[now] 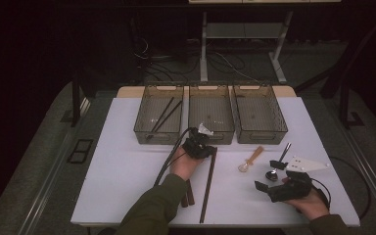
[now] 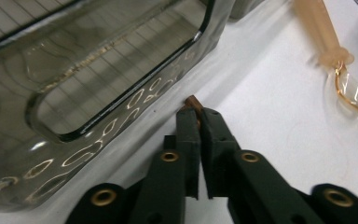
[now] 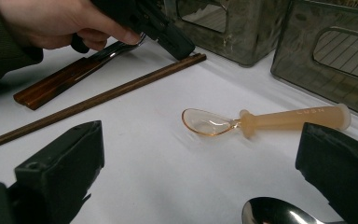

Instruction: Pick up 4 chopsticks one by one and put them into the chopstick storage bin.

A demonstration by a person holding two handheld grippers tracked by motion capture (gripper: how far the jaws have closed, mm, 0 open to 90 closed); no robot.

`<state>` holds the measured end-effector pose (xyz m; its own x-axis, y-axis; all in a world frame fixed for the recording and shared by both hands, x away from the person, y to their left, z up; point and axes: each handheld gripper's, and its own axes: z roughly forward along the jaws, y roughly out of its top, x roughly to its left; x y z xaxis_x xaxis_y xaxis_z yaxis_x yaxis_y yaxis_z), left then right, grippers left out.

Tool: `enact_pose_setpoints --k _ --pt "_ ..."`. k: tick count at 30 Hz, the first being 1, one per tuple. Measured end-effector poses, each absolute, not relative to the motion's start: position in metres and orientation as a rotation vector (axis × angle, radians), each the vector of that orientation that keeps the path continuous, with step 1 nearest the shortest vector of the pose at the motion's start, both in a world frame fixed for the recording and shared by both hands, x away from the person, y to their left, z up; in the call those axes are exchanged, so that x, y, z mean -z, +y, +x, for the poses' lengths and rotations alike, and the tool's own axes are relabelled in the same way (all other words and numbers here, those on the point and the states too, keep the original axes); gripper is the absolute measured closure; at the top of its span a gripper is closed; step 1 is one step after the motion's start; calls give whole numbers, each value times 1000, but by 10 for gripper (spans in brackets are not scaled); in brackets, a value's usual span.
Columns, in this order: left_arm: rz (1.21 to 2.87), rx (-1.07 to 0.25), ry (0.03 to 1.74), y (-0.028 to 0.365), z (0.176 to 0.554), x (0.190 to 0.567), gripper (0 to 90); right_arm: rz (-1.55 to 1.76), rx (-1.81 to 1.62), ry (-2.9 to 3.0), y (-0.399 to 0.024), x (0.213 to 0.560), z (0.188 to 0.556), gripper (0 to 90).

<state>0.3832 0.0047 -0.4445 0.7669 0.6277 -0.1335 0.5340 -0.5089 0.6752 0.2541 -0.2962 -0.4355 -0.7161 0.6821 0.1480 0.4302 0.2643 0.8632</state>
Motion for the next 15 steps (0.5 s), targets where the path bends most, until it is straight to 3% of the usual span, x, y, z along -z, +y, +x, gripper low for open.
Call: enact_pose_setpoints --k 9,15 --pt "2188 -154 899 0 379 440 617 1030 -1433 2286 -296 436 254 13" --pt "2216 -161 887 -6 379 446 605 1031 -1431 2284 -296 436 254 13"
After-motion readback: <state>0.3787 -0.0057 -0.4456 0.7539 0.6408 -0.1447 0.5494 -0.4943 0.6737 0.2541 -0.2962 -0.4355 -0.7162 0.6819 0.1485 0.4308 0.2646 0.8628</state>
